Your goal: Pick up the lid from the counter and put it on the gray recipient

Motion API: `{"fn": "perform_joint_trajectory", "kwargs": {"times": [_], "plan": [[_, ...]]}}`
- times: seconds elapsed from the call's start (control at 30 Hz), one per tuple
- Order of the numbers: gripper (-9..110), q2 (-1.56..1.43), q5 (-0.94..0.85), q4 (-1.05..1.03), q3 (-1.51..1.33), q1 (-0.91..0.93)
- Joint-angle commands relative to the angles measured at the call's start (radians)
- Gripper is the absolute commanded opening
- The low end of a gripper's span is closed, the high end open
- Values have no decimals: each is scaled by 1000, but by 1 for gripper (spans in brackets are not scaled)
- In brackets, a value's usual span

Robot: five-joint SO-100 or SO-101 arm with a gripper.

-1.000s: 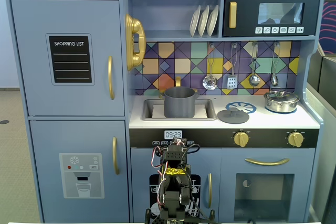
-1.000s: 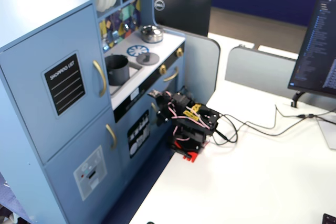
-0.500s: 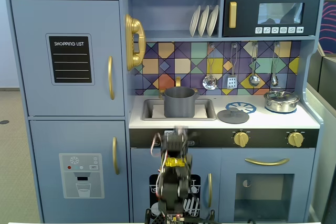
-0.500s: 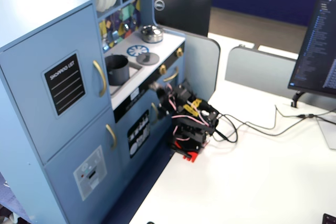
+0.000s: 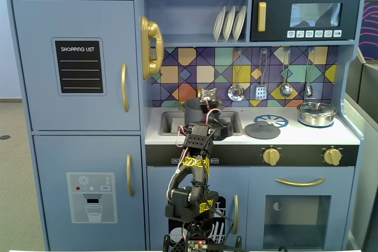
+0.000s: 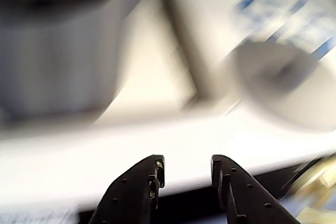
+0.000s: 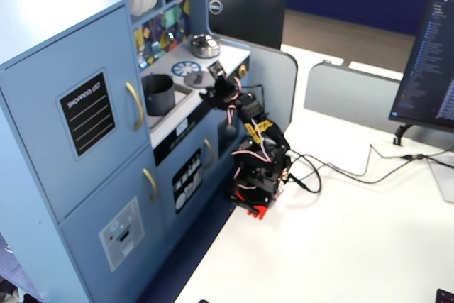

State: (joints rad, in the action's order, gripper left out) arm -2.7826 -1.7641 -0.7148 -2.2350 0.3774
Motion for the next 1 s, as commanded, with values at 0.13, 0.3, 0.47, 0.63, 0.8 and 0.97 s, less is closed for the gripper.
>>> {"fn": "perform_joint_trajectory", "kwargs": {"times": [0.13, 0.3, 0.47, 0.63, 0.8, 0.97], "plan": [[0, 98, 156, 413, -94, 190], [3, 199, 153, 577, -156, 233], [16, 290, 207, 715, -169, 250], [27, 407, 232, 841, -144, 255], [29, 505, 221, 904, -104, 249], [29, 600, 202, 946, -48, 241]]}}
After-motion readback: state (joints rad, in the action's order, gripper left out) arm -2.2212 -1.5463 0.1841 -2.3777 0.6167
